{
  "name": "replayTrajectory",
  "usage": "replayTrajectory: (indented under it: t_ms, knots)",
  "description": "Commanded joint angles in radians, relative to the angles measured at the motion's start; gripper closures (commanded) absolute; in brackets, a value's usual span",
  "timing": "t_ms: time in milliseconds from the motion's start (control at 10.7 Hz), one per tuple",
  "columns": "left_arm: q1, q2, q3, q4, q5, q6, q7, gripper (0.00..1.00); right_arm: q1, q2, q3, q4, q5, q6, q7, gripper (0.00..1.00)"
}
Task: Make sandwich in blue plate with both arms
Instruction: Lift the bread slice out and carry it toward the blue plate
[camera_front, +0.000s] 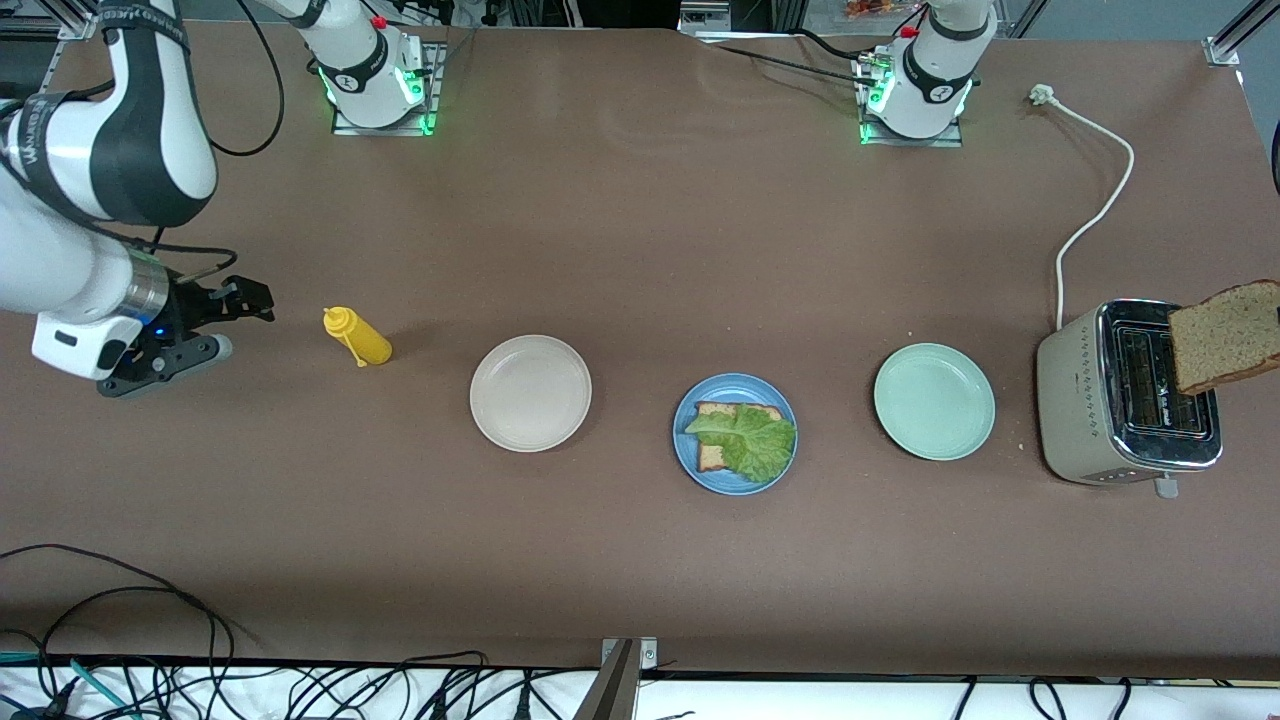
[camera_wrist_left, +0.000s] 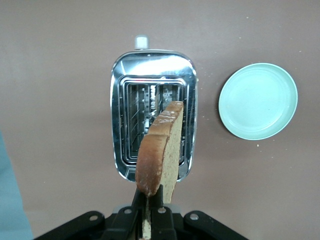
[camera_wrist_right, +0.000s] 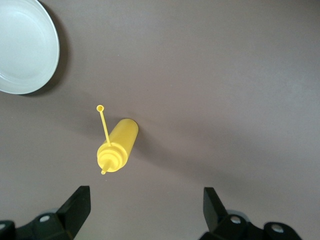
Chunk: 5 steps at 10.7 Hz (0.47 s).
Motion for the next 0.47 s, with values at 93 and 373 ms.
replayTrajectory:
  t_ms: [93,373]
  knots:
    - [-0.100,-0.022,-0.002,0.007,-0.008,-0.023,-0.014,1.00,0.037,-0.143,0.016,-0.125,-0.059,0.045,0.139,0.00]
    - [-0.199,-0.051,0.018,-0.057,-0.101,-0.009,-0.061,1.00,0.037,-0.132,0.018,0.017,-0.069,-0.117,0.206,0.00]
